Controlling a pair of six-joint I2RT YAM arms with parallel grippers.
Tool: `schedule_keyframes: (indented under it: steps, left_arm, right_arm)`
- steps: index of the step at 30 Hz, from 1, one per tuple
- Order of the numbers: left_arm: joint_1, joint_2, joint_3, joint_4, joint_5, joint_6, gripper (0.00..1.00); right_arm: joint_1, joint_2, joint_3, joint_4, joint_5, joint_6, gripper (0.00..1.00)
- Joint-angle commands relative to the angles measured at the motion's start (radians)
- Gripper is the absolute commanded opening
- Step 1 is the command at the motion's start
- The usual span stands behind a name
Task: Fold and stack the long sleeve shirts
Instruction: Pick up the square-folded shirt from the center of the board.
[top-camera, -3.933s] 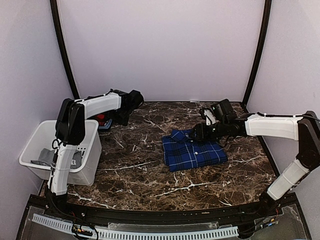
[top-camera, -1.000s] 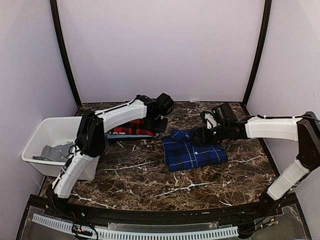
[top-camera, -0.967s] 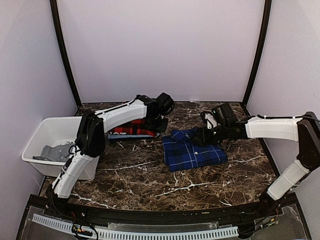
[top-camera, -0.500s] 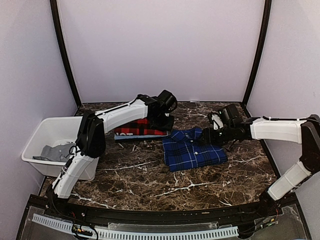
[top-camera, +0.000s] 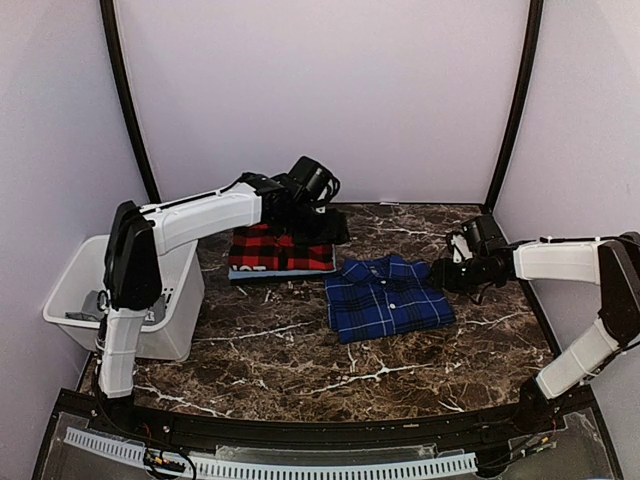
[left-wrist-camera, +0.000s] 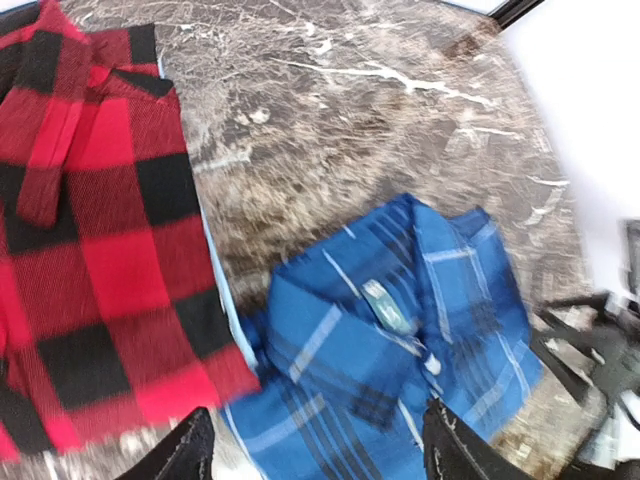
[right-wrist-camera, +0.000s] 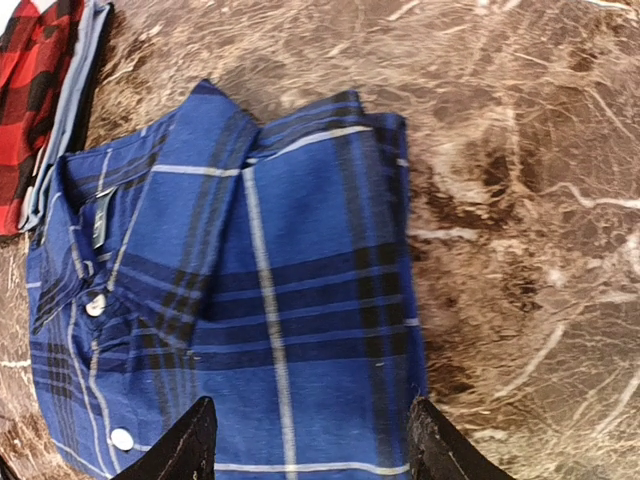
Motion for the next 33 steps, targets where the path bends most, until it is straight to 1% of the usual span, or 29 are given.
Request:
schedule_keyframes:
  steps: [1,2,3,7,9,12,15,22,28,33]
  left_arm:
    - [-0.012,-0.205,-0.272,0.185,0.112,-0.129,0.70]
    - [-0.016,-0.225,-0.311,0.229,0.120,-0.156,0.70]
    - [-0.020,-0.260,-0.390,0.263,0.126,-0.167,0.70]
    - [-0.040,-0.333,-0.591,0.362,0.129,-0.233,0.70]
    - [-0.055,-0.347,-0.654,0.403,0.138,-0.263,0.70]
    - [-0.070,-0.342,-0.707,0.443,0.133,-0.299,0.70]
    - [-0.080,-0.319,-0.719,0.479,0.134,-0.327,0.70]
    - [-0.089,-0.238,-0.714,0.496,0.109,-0.354,0.70]
    - [-0.099,-0.187,-0.691,0.470,0.094,-0.351,0.70]
    - [-0.106,-0.149,-0.676,0.487,0.123,-0.358,0.69]
  right_arm:
    - [-0.034,0.009,-0.026,0.055,-0.004,-0.024,0.62]
    - [-0.039,0.013,-0.028,0.058,-0.005,-0.026,0.62]
    - [-0.044,0.022,-0.030,0.062,-0.007,-0.028,0.62]
    - [-0.052,0.047,-0.034,0.078,-0.007,-0.030,0.62]
    - [-0.052,0.058,-0.038,0.089,-0.014,-0.027,0.62]
    - [-0.052,0.077,-0.039,0.105,-0.021,-0.021,0.63]
    - [-0.052,0.096,-0.039,0.115,-0.018,-0.018,0.62]
    - [-0.053,0.146,-0.040,0.140,-0.034,-0.010,0.62]
    - [-0.052,0.160,-0.055,0.166,-0.056,0.001,0.62]
    - [-0.052,0.174,-0.064,0.195,-0.096,0.016,0.60]
